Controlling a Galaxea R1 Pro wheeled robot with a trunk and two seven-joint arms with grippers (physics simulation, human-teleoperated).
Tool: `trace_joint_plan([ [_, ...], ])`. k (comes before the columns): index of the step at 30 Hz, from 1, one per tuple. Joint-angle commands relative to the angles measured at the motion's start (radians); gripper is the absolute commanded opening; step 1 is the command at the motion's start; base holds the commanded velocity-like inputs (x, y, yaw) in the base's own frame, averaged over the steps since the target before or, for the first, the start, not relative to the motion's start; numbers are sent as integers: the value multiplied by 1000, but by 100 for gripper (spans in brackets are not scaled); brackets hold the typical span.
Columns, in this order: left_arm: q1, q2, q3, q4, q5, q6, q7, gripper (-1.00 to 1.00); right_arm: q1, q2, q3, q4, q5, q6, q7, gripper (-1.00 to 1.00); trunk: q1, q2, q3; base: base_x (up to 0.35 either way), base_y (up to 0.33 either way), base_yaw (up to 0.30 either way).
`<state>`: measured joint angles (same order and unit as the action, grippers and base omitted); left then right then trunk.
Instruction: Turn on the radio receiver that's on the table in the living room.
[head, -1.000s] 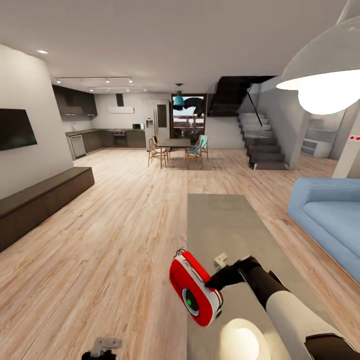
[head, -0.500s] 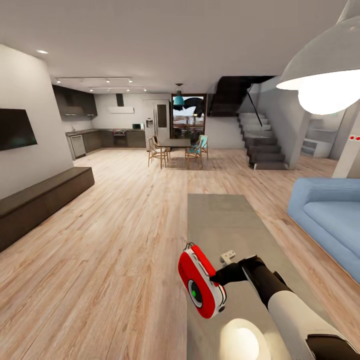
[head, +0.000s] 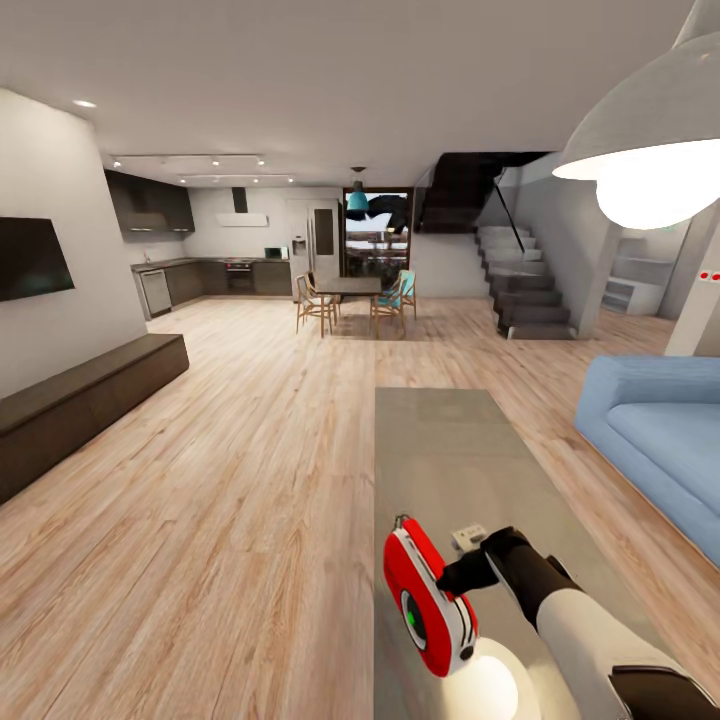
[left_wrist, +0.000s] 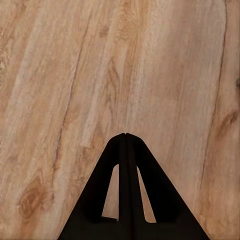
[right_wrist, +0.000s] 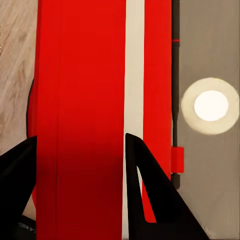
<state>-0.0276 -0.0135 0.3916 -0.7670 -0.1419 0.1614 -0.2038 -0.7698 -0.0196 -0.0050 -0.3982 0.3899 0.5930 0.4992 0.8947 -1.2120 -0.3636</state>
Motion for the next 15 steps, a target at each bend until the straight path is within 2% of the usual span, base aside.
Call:
trace_joint_plan([
  [1, 0, 2, 1, 0, 0, 1, 0, -100, 0, 0, -1, 6, -4, 1, -1, -100, 0, 0, 0, 0, 0, 0],
  [4, 0, 4, 2, -1, 11, 2, 0, -100, 0, -2, -1, 33, -3, 2, -6, -100, 0, 0, 0, 0, 0, 0],
  [8, 0, 8, 14, -1, 106, 2, 1, -100, 0, -3, -1, 79, -4, 2, -46, -100, 0, 0, 0, 0, 0, 0],
  [10, 0, 9, 17, -1, 133, 1, 2, -100, 0, -3, -1, 86, -4, 2, -62, -100, 0, 0, 0, 0, 0, 0],
  [12, 0, 11, 18, -1, 150, 1, 2, -100, 0, -3, -1, 91, -5, 2, -73, -100, 0, 0, 0, 0, 0, 0],
  [15, 0, 11, 19, -1, 158, 0, 3, -100, 0, -3, -1, 109, -5, 2, -79, -100, 0, 0, 0, 0, 0, 0],
])
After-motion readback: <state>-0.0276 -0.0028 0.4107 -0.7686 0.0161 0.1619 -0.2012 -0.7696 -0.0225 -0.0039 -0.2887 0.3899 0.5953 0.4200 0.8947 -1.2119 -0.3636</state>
